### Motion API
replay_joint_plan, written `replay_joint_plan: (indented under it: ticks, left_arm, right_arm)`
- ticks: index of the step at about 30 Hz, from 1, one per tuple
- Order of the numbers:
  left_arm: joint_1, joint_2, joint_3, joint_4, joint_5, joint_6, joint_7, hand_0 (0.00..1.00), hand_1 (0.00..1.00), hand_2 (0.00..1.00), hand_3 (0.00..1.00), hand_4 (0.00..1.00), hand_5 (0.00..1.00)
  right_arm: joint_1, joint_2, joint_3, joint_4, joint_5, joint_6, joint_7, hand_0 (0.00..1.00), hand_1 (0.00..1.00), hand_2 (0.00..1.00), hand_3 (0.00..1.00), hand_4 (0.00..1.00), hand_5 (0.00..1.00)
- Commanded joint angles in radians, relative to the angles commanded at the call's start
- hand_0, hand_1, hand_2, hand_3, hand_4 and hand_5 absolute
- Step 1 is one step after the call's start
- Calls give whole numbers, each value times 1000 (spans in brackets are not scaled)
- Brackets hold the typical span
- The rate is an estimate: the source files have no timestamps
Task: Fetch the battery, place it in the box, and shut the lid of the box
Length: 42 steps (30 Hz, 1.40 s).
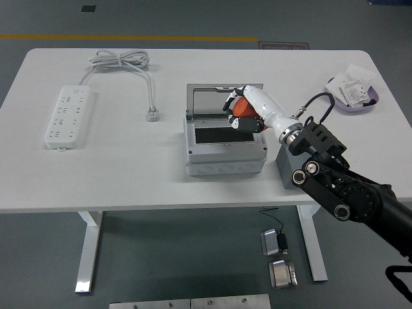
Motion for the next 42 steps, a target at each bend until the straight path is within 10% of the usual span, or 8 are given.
replay_joint_plan:
  ticks: [10, 30, 31, 42]
  left_arm:
    - [-10, 8, 18, -1, -13, -1, 0, 646, 688, 658, 683, 748, 138]
    - [-20, 11, 16, -2, -2, -4, -2, 646, 689, 659, 683, 748, 143]
    - [-20, 11, 15, -2, -1, -4, -2, 646, 689, 658, 683, 747, 142]
    - [-20, 10, 21, -2, -4, -4, -1, 646, 689, 657, 684, 747, 141]
  right_arm:
    - [84, 68, -101, -110, 23, 3, -11, 237, 246, 289, 284, 37, 2]
    - [91, 73, -125, -177, 88, 32, 42, 238, 264, 287, 284, 51, 2]
    - [92, 73, -125, -178, 89, 33, 42, 468, 470, 545, 663, 394, 177]
    - [97, 80, -121, -183, 97, 48, 51, 635, 586, 611, 699, 517, 220]
